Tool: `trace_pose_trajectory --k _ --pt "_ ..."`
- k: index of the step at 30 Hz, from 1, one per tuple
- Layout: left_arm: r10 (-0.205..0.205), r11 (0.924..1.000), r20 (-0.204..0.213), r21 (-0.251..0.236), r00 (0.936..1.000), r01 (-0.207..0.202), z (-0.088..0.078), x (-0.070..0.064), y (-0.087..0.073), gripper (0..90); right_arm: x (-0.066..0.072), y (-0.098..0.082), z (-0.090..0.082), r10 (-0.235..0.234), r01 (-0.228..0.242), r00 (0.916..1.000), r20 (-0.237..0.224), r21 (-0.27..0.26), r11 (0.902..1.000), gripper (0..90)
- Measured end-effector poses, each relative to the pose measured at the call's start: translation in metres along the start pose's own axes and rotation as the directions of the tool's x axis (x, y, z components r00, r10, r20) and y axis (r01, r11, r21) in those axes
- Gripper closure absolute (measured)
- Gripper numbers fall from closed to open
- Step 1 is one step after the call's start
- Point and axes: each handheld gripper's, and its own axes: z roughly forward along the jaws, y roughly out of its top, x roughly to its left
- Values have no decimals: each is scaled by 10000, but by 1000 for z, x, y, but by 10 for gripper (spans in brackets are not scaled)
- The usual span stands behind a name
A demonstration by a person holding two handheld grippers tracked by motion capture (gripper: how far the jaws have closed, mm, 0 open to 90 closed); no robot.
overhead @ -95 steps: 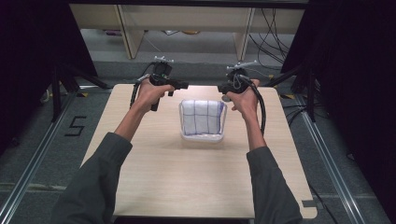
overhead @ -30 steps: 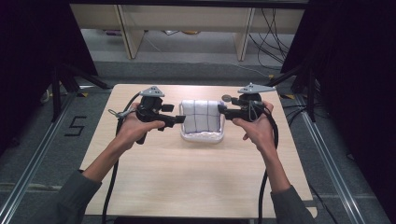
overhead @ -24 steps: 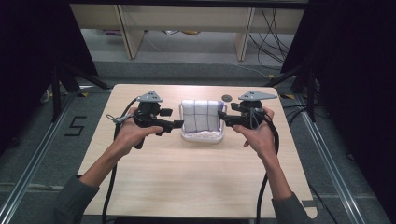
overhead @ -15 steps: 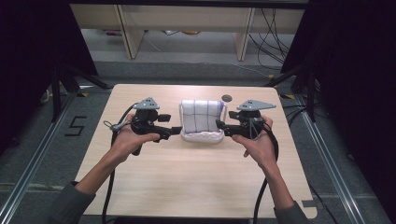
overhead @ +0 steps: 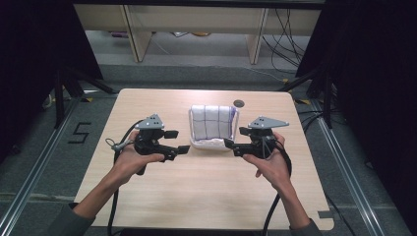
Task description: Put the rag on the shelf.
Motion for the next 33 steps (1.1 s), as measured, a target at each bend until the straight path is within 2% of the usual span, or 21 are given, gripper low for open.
trace_pose_trajectory --k 1,3,8,9,11,12,13,14,15,18,19,21,22,23,24,28,29,30,31,32,33 --pt "-33 10000 -39 26 10000 33 -1 0 -2 266 4 -5 0 204 -203 9998 -53 144 9997 266" --pt "-60 9999 -102 90 9999 60 -4 0 -7 266 4 -7 0 270 -267 9994 -209 135 9996 266" --pt "-75 9997 -208 217 9998 80 -9 -2 -21 265 8 -19 5 67 -60 9998 -174 413 9991 266" --pt "-4 9997 -205 246 9998 9 -11 -4 -27 262 12 -21 7 121 -106 9996 -254 610 9981 265" --pt "16 9997 -160 239 9999 -13 -11 -5 -31 262 15 -23 9 249 -225 9990 -361 652 9976 264" --pt "7 9994 -174 353 9998 -1 -12 -6 -33 261 18 -24 9 217 -193 9991 -353 652 9977 262" --pt "49 9991 -134 420 9999 -43 -11 -8 -40 258 20 -28 10 -5 31 9993 -380 690 9976 258" --pt "49 9991 -134 420 9999 -43 -11 -8 -40 257 20 -28 10 -5 31 9993 -380 690 9976 258" --pt "65 9986 -137 522 9999 -57 -11 -9 -44 257 23 -30 10 140 -105 9989 -446 790 9968 258" --pt "155 9975 -99 690 9998 -148 -11 -11 -55 255 29 -41 11 -41 96 9983 -580 945 9955 247" --pt "146 9976 -195 672 9997 -133 -11 -13 -59 252 33 -49 10 39 29 9979 -651 1028 9947 247" --pt "163 9967 -159 792 9997 -150 -11 -13 -65 252 33 -52 9 -94 156 9984 -561 1124 9935 247" --pt "106 9962 -174 864 9998 -91 -11 -13 -68 252 36 -55 8 74 -4 9984 -555 1252 9921 246" --pt "159 9964 -157 831 9998 -146 -11 -14 -71 252 34 -58 8 -71 149 9976 -683 1152 9932 246" --pt "234 9960 -219 864 9995 -214 -11 -14 -73 252 35 -60 5 63 9 9985 -539 1336 9910 246" --pt "78 9962 -176 869 9998 -62 -12 -17 -81 250 36 -68 3 165 -96 9984 -540 1269 9919 246" --pt "147 9957 -189 920 9997 -129 -12 -17 -83 250 35 -69 2 -116 175 9988 -478 1252 9920 246" --pt "114 9961 -202 882 9997 -96 -12 -17 -85 250 36 -72 2 95 -13 9979 -645 1259 9920 245" --pt "93 9959 -284 905 9996 -67 -11 -18 -87 250 36 -74 -1 69 -4 9988 -487 1324 9912 245" --pt "175 9952 -198 966 9997 -155 -11 -18 -89 249 39 -75 -3 398 -324 9981 -480 1476 9885 244" --pt "132 9948 -164 1011 9998 -115 -12 -18 -91 248 38 -77 -3 180 -116 9988 -460 1362 9906 244"
